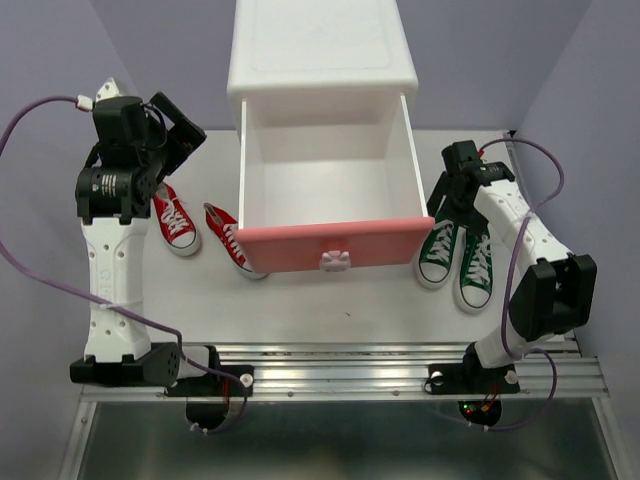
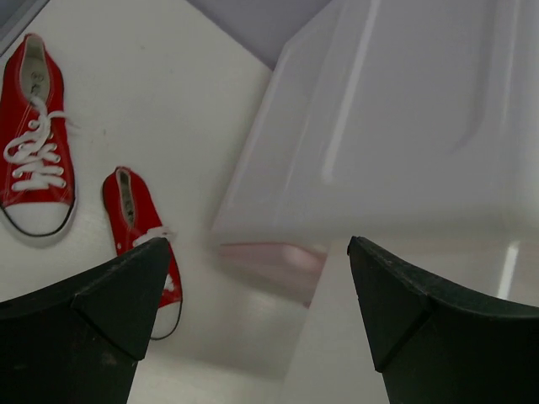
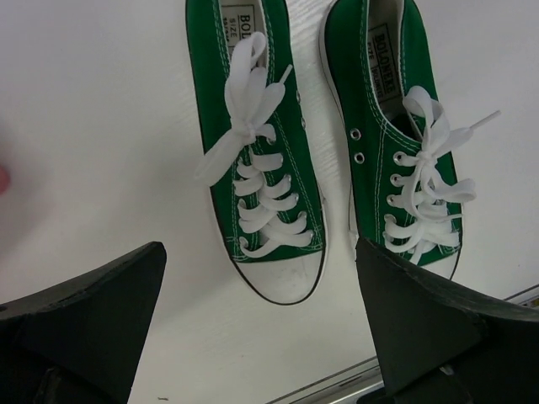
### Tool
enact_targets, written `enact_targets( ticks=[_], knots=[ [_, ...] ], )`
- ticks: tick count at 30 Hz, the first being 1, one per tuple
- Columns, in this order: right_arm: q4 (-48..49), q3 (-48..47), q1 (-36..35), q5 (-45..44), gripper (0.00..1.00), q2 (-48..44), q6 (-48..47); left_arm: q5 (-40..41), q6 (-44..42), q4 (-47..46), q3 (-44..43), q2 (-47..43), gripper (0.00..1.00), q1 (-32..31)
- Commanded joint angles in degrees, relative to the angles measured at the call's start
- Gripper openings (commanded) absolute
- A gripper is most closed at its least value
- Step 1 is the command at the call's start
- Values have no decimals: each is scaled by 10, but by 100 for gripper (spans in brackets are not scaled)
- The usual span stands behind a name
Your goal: Place and organize the shoes in the shoe cabinet
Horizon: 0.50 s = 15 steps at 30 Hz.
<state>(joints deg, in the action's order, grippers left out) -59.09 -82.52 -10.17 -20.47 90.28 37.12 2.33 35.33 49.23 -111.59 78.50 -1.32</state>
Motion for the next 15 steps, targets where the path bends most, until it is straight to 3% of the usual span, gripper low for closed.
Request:
enact_targets(
  ticks=[1,5,10,13,15],
  knots=[
    [59,25,9,2,100,-8,-12,18,10,-13,91,-72,99,6],
    [84,25,14,4,100,35,-35,5,24,-13,161,-106,99,9],
    [141,31,36,23,97,90,-46,6,26,-13,179,-114,99,9],
    [167,49,44,46,83,117,-60,14,20,-6,176,-108,99,9],
    [171,54,44,49,67,126,-68,19,14,1,172,-103,99,9]
  ],
)
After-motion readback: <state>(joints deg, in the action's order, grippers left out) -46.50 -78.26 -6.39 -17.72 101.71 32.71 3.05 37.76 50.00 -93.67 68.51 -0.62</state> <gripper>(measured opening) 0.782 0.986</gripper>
